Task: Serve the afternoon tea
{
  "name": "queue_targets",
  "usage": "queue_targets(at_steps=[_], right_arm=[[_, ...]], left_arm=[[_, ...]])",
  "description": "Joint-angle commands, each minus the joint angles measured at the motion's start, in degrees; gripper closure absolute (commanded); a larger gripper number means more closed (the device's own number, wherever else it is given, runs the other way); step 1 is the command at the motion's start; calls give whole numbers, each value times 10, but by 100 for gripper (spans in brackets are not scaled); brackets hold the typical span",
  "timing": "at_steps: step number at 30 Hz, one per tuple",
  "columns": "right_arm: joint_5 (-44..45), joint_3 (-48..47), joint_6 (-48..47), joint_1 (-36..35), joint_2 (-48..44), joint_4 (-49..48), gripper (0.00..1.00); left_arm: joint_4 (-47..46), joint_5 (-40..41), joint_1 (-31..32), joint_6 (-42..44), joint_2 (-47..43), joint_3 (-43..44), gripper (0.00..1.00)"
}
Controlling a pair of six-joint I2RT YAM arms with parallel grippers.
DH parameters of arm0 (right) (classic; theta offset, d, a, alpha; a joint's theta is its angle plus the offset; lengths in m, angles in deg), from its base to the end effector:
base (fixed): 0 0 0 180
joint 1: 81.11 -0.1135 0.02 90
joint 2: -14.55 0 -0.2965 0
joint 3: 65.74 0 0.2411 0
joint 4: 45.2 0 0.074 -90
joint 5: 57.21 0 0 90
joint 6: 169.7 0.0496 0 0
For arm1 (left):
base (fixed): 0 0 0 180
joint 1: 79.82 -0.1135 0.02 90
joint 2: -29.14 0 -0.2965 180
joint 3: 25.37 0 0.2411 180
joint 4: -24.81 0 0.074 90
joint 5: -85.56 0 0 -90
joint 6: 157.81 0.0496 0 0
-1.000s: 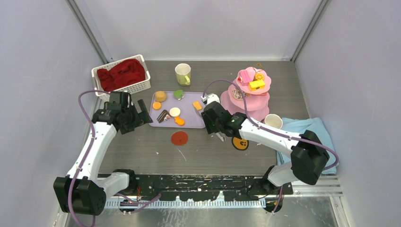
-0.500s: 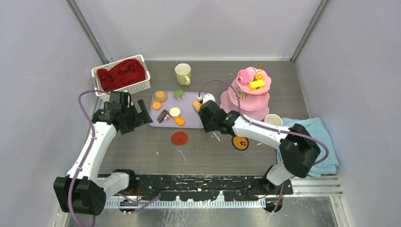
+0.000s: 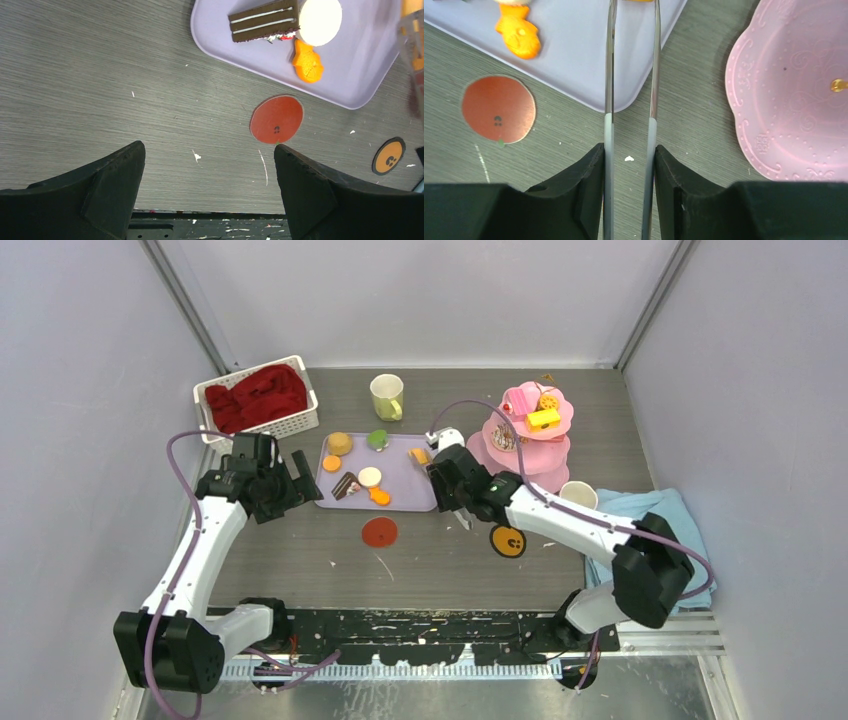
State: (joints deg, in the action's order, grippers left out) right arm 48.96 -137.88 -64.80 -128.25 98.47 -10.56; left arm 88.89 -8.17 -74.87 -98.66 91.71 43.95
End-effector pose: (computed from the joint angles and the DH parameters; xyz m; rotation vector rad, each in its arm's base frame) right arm 0.2199 0.2167 0.2710 -0.5232 2.2898 0.1976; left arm 0.1885 -0.0196 0.3010 -0.5587 2.5402 -0.3149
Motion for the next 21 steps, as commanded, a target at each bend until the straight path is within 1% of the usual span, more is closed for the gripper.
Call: queue_targets(at_steps=[1,7,16,21], right_arm=[[8,-17,7,1,-80,-15,92],[6,-12,18,1,-135,-3,98],[-12,-1,25,1,-177,25,99],[-22,7,36,1,-220,64,99]], left_arm=[[-22,-6,-1,7,-5,3,0],[-22,-9,-2,8,2,6,0],[-22,-7,-2,8,-3,10,0],[-22,-8,-1,9,-3,13,0]])
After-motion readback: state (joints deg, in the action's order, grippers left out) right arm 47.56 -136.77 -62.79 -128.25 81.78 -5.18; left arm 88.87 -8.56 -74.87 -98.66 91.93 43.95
